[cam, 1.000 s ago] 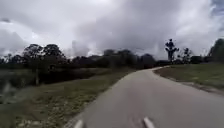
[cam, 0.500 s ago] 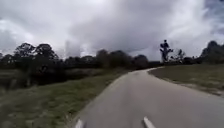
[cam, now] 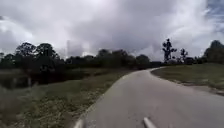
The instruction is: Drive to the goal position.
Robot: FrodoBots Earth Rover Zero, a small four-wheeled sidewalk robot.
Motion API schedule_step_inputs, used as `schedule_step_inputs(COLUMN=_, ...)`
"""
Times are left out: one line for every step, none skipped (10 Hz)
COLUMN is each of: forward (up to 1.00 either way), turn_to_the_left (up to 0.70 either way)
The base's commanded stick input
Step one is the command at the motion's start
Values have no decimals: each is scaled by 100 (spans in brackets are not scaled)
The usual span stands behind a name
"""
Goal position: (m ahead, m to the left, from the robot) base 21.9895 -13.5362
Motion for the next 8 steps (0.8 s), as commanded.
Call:
schedule_step_inputs(forward=85, turn_to_the_left=0)
schedule_step_inputs(forward=85, turn_to_the_left=0)
schedule_step_inputs(forward=85, turn_to_the_left=0)
schedule_step_inputs(forward=85, turn_to_the_left=0)
schedule_step_inputs(forward=85, turn_to_the_left=0)
schedule_step_inputs(forward=85, turn_to_the_left=0)
schedule_step_inputs(forward=85, turn_to_the_left=0)
schedule_step_inputs(forward=85, turn_to_the_left=0)
